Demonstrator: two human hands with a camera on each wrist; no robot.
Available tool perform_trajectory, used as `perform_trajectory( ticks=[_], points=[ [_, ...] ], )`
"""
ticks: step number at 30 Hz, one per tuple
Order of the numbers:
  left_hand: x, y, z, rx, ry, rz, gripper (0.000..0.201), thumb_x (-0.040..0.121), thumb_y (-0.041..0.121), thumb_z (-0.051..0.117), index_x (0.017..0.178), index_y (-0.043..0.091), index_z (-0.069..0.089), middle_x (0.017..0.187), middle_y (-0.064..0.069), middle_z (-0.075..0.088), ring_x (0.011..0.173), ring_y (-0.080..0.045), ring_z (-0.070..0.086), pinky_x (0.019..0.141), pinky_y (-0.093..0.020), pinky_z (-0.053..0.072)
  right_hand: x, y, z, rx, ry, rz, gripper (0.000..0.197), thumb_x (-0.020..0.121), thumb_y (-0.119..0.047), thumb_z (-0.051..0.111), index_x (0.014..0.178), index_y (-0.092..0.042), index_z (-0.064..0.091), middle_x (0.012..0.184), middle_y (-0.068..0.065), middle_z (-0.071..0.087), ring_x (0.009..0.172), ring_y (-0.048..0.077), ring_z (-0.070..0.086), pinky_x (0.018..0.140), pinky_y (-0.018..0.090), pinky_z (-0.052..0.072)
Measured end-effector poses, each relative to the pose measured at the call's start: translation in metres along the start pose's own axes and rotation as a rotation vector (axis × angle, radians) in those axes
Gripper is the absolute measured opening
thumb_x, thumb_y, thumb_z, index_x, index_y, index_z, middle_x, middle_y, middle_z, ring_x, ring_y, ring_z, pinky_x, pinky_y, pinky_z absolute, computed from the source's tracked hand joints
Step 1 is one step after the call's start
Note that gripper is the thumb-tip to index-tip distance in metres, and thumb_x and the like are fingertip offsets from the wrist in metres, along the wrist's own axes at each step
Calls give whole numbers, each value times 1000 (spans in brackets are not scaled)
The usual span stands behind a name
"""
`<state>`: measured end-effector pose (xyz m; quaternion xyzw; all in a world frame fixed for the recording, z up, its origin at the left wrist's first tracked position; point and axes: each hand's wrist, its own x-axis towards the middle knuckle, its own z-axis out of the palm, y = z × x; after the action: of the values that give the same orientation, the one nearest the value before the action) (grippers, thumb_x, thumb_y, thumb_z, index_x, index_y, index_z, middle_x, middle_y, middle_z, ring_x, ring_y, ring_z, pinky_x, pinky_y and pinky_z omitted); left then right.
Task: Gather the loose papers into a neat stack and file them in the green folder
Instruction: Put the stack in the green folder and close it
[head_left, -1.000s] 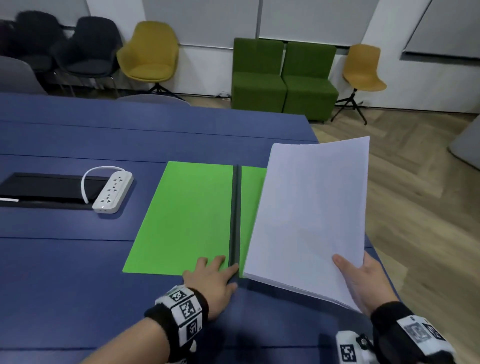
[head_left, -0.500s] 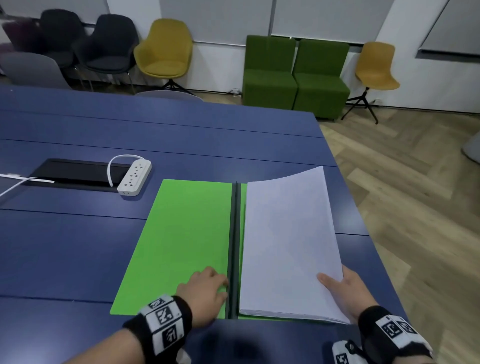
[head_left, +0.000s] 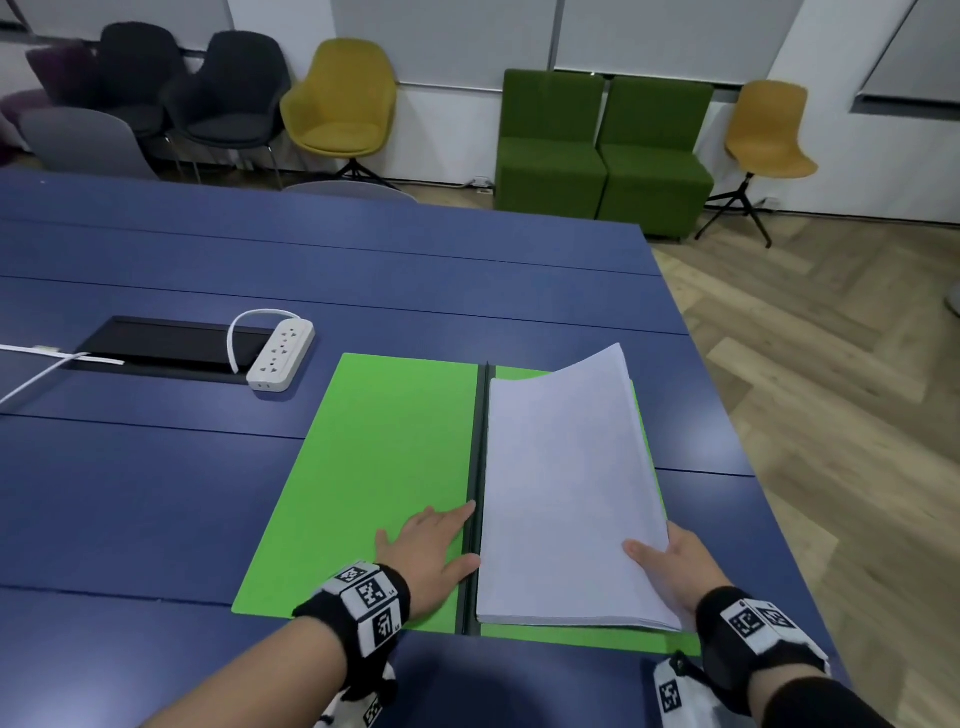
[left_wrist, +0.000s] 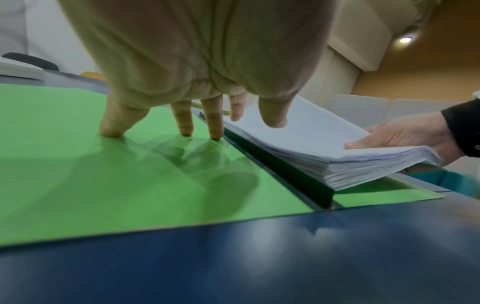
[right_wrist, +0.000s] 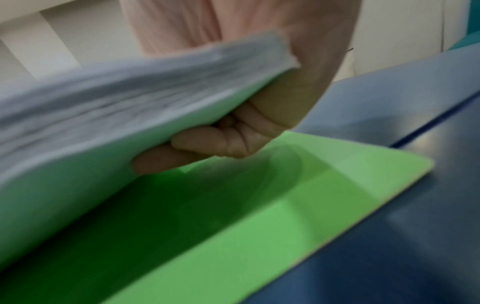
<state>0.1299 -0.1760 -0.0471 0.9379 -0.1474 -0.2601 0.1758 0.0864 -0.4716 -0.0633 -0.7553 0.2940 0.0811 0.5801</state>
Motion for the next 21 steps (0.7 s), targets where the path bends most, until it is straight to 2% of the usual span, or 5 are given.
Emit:
perform_trajectory(
  ticks=[2, 5, 9, 14, 21],
  points=[
    [1, 1, 0, 10, 6, 9, 66, 92, 52, 39, 148, 43, 5, 159, 7, 21, 149, -17, 10, 113, -65, 9, 2, 0, 3, -7, -6, 2, 19, 87, -4, 62, 102, -15, 64, 93, 2, 73, 86, 25, 70, 82, 38, 55],
    [2, 0, 0, 34, -7, 16, 69, 90, 52, 44, 147, 45, 6, 160, 9, 19, 149, -17, 8, 113, -66, 8, 6, 0, 6, -1, -2, -3, 17, 87, -2, 61, 99, -15, 62, 87, -1, 70, 80, 21, 68, 73, 32, 53],
    [2, 0, 4, 97, -7, 19, 71, 88, 50, 50, 147, 46, 11, 160, 12, 13, 149, -17, 5, 112, -67, 8, 10, 0, 8, -33, 4, 10, 23, 87, -4, 62, 109, -11, 62, 93, 4, 71, 87, 26, 69, 84, 38, 54],
    [3, 3, 6, 155, -11, 5, 72, 86, 49, 51, 147, 43, 14, 160, 10, 12, 149, -19, 5, 111, -68, 12, 11, -1, 8, -107, 16, 3, 22, 86, -6, 63, 108, -4, 62, 100, 9, 68, 90, 26, 66, 84, 32, 50],
    [1, 14, 6, 233, -94, -36, 106, 66, 53, 71, 149, 36, 8, 161, 7, 5, 149, -23, 0, 109, -70, 17, 15, -1, 7, -272, 66, 27, 21, 80, -17, 71, 99, -13, 64, 99, 9, 68, 100, 28, 65, 88, 33, 49]
  ],
)
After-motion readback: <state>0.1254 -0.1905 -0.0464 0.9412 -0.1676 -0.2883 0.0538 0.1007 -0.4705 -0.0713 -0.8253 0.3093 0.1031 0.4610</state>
